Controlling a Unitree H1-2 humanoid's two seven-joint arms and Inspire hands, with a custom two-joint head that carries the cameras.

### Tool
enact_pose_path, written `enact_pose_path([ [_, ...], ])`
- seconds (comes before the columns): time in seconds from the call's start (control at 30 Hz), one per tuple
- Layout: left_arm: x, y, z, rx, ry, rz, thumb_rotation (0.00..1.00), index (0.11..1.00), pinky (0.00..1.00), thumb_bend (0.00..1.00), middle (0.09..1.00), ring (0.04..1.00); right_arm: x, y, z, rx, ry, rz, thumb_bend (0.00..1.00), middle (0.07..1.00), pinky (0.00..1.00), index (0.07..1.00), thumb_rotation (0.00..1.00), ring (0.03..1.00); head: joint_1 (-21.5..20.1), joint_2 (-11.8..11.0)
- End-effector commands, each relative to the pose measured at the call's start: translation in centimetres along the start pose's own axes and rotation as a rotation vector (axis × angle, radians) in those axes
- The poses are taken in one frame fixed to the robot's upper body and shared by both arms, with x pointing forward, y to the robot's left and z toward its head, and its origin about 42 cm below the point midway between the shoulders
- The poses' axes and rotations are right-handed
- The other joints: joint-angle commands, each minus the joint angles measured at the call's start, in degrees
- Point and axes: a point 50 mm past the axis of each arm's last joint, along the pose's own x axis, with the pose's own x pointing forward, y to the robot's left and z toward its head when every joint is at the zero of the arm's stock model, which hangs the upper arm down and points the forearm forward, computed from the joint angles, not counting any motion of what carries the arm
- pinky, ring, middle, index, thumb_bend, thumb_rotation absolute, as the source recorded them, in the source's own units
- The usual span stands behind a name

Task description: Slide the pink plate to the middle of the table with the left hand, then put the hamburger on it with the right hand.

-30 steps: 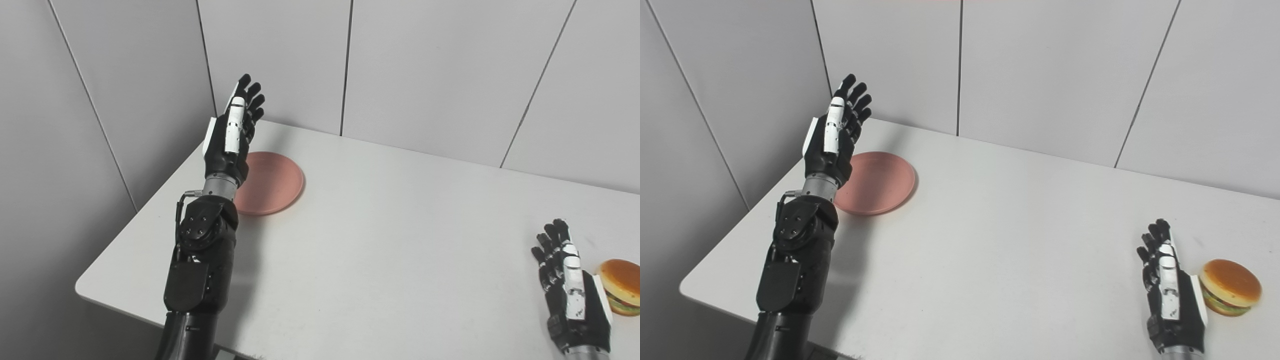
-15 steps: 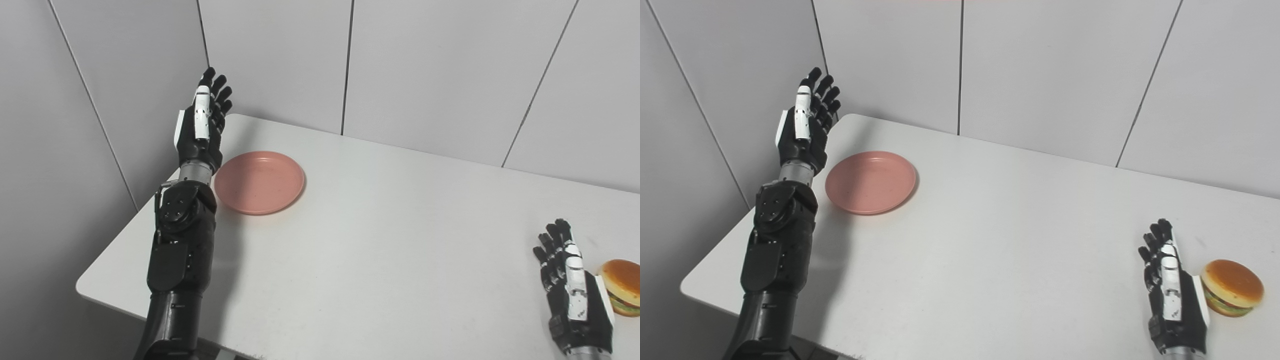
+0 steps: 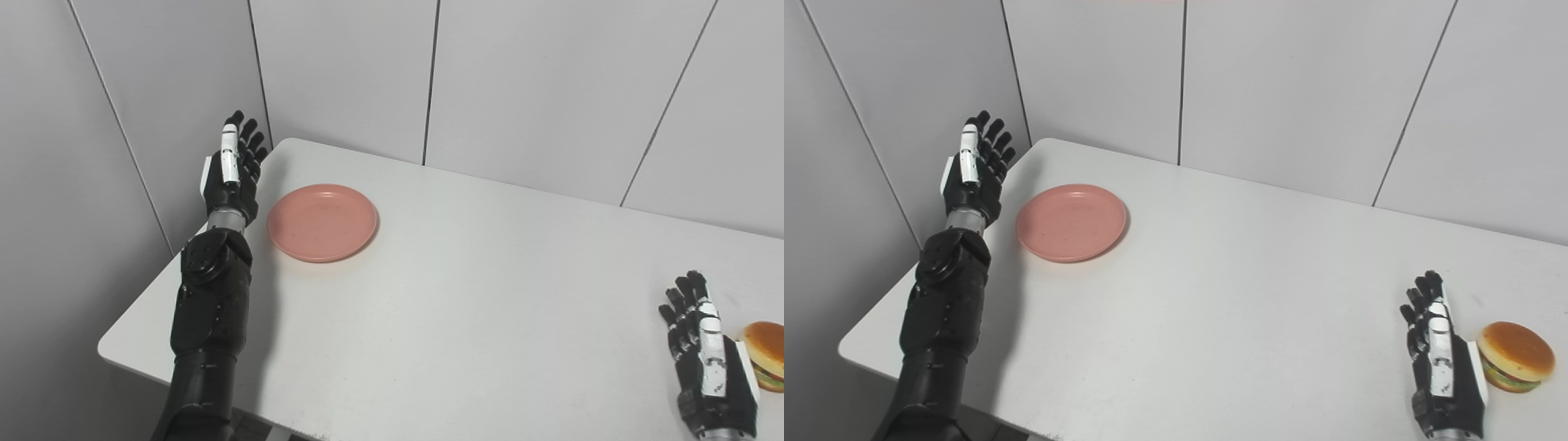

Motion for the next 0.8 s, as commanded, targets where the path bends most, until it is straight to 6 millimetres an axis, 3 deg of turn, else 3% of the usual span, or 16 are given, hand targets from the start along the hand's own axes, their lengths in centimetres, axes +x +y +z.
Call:
enact_pose_path([
  [0.0,1.5,-0.2,2.9,0.001,-0.110,-0.033,1.00,0.956,0.98,0.35,0.961,0.967,-1.7,0.0,-1.9,0.027,0.056,-0.013,0.15,1.000,1.00,1.000,1.00,1.000,0.10,0.13],
  [0.77,2.4,4.5,-0.8,0.028,0.038,0.051,1.00,0.977,1.00,0.34,0.973,0.976,-1.8,0.0,-1.6,0.046,0.061,-0.005,0.15,1.000,1.00,1.000,1.00,1.000,0.28,0.87],
])
